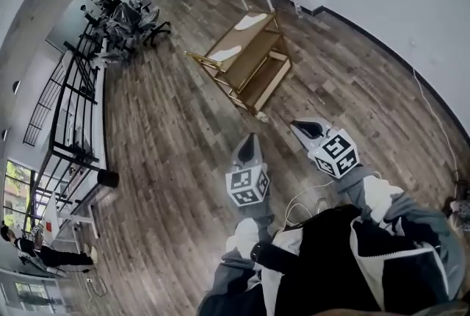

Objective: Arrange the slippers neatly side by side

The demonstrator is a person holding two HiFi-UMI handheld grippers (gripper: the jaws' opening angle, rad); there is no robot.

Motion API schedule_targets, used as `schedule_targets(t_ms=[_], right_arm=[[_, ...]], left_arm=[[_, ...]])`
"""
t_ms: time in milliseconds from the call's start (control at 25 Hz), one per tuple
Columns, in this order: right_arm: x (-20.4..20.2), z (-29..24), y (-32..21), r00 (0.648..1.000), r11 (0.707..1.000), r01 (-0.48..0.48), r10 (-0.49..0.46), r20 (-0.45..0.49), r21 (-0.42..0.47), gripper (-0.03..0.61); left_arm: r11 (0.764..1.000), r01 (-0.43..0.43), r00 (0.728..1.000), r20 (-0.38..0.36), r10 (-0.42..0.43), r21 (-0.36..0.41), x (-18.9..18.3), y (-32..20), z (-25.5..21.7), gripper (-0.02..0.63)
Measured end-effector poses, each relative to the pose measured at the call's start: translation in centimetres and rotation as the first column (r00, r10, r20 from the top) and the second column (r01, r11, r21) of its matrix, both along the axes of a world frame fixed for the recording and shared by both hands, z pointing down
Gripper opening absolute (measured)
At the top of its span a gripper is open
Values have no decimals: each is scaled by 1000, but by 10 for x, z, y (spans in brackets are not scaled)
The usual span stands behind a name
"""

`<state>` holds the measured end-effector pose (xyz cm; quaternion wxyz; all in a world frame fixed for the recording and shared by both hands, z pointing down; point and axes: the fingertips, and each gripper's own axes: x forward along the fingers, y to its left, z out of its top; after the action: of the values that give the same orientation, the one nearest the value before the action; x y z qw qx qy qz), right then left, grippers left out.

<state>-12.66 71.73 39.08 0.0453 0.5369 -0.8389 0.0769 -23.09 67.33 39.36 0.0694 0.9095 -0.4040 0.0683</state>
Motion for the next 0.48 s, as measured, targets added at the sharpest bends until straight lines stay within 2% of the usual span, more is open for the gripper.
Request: schedule_targets(t_ms=[280,480], right_arm=[[41,-8,-60,1000,1000,-3,2,16,13,12],[54,5,-110,1000,1000,-16,16,8,-6,12]], left_arm=[[1000,13,1000,15,-13,5,34,-61,-6,5],[1000,-9,1000,8,10,-8,50,-114,6,5]])
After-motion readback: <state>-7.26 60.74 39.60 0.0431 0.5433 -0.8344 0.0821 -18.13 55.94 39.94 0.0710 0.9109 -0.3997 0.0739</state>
